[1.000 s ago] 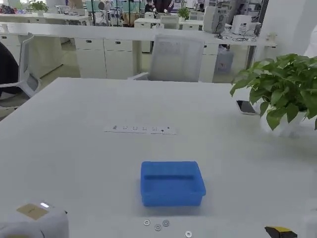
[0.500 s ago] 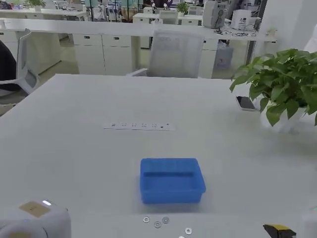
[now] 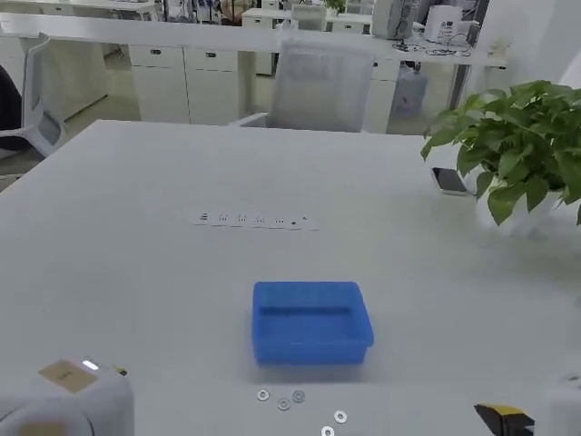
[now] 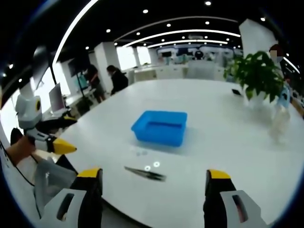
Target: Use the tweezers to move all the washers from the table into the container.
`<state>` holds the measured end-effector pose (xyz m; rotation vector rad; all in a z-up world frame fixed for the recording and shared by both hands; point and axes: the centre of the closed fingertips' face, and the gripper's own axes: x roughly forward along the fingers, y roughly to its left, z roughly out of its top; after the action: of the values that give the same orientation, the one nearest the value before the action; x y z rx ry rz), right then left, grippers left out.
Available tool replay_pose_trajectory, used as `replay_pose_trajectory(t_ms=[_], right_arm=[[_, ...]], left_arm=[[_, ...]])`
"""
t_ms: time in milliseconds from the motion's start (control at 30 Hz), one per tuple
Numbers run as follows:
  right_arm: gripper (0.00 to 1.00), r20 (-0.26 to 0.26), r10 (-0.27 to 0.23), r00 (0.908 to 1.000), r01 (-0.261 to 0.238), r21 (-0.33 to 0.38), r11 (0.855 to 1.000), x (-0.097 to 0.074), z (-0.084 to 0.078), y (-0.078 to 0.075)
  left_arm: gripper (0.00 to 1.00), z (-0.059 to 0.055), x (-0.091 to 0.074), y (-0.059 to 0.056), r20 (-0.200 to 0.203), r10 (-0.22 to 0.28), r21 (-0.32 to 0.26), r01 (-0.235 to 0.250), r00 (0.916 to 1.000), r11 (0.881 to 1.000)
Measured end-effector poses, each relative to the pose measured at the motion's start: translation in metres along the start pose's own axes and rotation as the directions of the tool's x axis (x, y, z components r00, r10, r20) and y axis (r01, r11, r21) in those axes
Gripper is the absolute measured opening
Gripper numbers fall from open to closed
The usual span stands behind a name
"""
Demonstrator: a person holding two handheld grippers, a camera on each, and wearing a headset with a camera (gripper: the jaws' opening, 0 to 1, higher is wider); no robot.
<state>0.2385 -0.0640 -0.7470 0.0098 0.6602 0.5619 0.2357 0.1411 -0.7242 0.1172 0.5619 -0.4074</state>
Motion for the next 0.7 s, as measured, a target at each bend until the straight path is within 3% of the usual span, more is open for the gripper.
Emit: replay_pose_trajectory(t_ms=[133, 367, 700], right_arm=[[0.88, -0.007, 0.001, 1.0000, -0.001, 0.006, 1.000, 0.002, -0.002, -0.001], [0.87, -0.006, -0.007, 1.0000, 0.007, 0.005, 1.000, 0.006, -0.001, -0.004], [0.87, -0.019, 0.012, 0.9998, -0.012, -0.003, 1.000, 0.015, 0.000, -0.002]], left_arm=[[0.97, 0.001, 0.003, -0.002, 0.009, -0.010, -0.013, 0.010, 0.9999, 1.000], [0.96, -0.007, 0.012, -0.005, -0.024, -0.034, -0.004, 0.034, 0.9991, 0.999], [0.89, -0.008, 0.028, -0.007, -0.046, -0.077, -0.014, 0.076, 0.9960, 0.997]])
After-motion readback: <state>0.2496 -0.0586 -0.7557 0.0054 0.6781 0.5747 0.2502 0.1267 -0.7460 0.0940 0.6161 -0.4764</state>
